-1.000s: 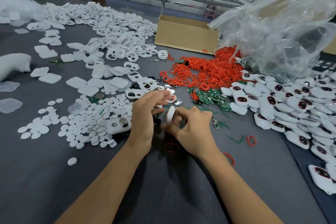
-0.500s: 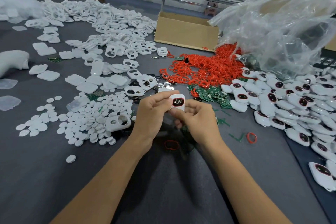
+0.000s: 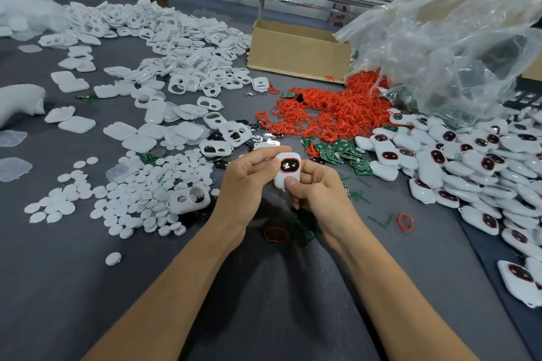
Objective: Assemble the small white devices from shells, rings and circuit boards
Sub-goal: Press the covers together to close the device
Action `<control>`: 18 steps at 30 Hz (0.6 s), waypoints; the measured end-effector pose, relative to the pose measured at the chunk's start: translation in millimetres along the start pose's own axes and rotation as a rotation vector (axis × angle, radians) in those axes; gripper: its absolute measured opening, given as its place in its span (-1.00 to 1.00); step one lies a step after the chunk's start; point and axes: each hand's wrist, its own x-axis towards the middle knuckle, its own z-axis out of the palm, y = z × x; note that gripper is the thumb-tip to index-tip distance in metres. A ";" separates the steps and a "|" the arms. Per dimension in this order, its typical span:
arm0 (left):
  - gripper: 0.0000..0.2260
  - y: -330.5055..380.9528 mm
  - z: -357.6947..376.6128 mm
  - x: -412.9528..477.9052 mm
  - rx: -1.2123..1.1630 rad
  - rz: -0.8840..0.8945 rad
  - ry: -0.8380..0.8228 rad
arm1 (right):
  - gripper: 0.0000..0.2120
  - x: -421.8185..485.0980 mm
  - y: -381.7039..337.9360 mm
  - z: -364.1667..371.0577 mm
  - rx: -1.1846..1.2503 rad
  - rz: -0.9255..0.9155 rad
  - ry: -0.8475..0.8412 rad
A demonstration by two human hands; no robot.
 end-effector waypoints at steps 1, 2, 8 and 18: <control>-0.72 -0.4 0.3 -0.3 0.004 0.005 -0.015 | -0.82 0.0 0.1 -0.4 -0.009 0.001 0.015; -0.72 -1.0 0.4 -0.5 0.007 0.008 -0.027 | -0.82 0.1 0.7 -0.7 -0.020 0.003 0.028; -0.72 -2.3 0.1 0.3 -0.021 0.012 -0.046 | -0.81 0.9 1.8 -1.9 -0.017 -0.015 0.045; -0.76 0.8 0.4 -2.7 -0.066 0.031 -0.045 | -0.78 1.3 2.6 1.0 0.136 -0.035 -0.085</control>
